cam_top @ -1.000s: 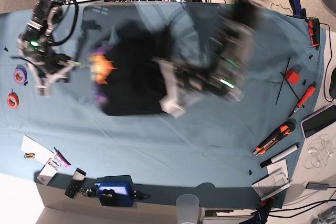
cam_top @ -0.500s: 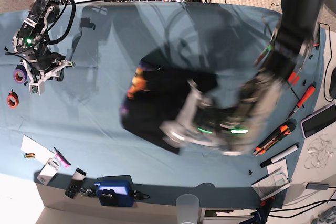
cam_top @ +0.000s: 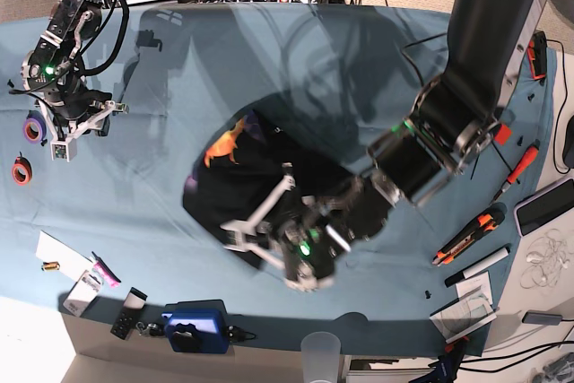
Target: Layout the t-shirt on the table in an organized manner, then fold the t-shirt properly
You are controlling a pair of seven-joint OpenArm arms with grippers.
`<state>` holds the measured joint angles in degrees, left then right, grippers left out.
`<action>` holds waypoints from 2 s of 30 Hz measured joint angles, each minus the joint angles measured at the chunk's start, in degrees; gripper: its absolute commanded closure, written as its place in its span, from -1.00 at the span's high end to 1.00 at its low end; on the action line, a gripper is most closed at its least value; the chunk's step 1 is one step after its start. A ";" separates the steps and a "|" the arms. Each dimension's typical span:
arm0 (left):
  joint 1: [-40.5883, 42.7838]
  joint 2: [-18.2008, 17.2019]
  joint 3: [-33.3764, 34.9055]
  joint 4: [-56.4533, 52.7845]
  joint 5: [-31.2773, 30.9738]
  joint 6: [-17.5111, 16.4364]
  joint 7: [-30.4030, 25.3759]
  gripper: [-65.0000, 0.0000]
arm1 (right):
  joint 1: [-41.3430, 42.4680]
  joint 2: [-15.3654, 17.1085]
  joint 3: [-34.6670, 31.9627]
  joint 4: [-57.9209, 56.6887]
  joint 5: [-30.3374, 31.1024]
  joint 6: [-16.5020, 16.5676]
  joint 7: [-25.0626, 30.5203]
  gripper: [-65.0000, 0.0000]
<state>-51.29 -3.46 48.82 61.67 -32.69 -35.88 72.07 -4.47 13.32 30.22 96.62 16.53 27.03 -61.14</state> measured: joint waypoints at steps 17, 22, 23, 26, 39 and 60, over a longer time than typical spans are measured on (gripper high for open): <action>-0.20 0.09 -0.02 -2.16 7.43 10.08 -6.80 -0.27 | 0.00 0.00 0.00 0.00 -0.02 0.00 0.33 -0.36; -1.44 0.11 -0.02 -2.16 10.75 20.04 0.42 -0.27 | 0.02 0.00 0.00 0.00 0.00 0.00 0.37 -0.36; -1.77 0.13 -0.02 -2.16 10.51 21.35 1.95 -0.27 | 0.02 0.00 0.00 0.00 0.00 0.00 0.68 -0.36; -3.13 0.13 0.00 -2.16 9.40 24.35 2.93 -0.27 | 0.04 0.00 0.00 0.00 -0.02 1.18 1.84 -0.36; -5.09 0.46 -7.98 -2.12 6.40 25.70 4.57 -0.27 | 0.02 0.00 0.00 0.00 7.06 9.53 1.97 -0.36; 4.98 -17.42 -53.90 18.88 -11.82 17.81 4.17 -0.45 | 10.99 -0.15 -17.31 0.00 29.90 12.94 1.36 -0.96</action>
<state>-46.30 -20.88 -5.08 80.55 -44.51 -18.06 76.25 6.52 13.17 12.91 96.62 46.44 39.97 -59.79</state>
